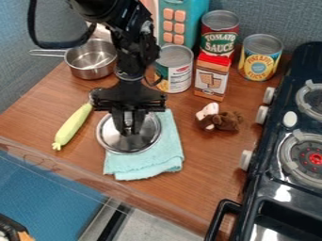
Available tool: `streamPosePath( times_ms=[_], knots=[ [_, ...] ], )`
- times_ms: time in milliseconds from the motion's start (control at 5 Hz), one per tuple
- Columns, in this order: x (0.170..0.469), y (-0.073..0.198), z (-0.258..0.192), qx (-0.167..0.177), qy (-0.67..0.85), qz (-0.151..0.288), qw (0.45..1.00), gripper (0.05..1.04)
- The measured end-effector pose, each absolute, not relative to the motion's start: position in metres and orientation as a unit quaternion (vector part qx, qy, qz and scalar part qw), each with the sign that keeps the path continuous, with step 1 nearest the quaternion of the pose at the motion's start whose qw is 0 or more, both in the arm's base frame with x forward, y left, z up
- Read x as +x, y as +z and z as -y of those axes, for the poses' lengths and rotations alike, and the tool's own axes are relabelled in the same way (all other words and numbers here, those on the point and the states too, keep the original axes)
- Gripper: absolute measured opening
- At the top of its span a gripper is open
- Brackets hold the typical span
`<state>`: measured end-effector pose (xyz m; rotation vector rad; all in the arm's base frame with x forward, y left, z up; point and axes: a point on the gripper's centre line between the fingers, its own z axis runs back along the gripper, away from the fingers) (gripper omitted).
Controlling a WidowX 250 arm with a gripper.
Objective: Pick up the lid of the pot and place it over the pot
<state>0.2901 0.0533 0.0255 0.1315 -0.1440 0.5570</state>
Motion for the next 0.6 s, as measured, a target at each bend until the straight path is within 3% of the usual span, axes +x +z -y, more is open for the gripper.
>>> streamPosePath(
  times_ms=[600],
  knots=[
    [0.338, 0.111, -0.08, 0.005, 0.331, 0.141, 0.933, 0.277]
  ],
)
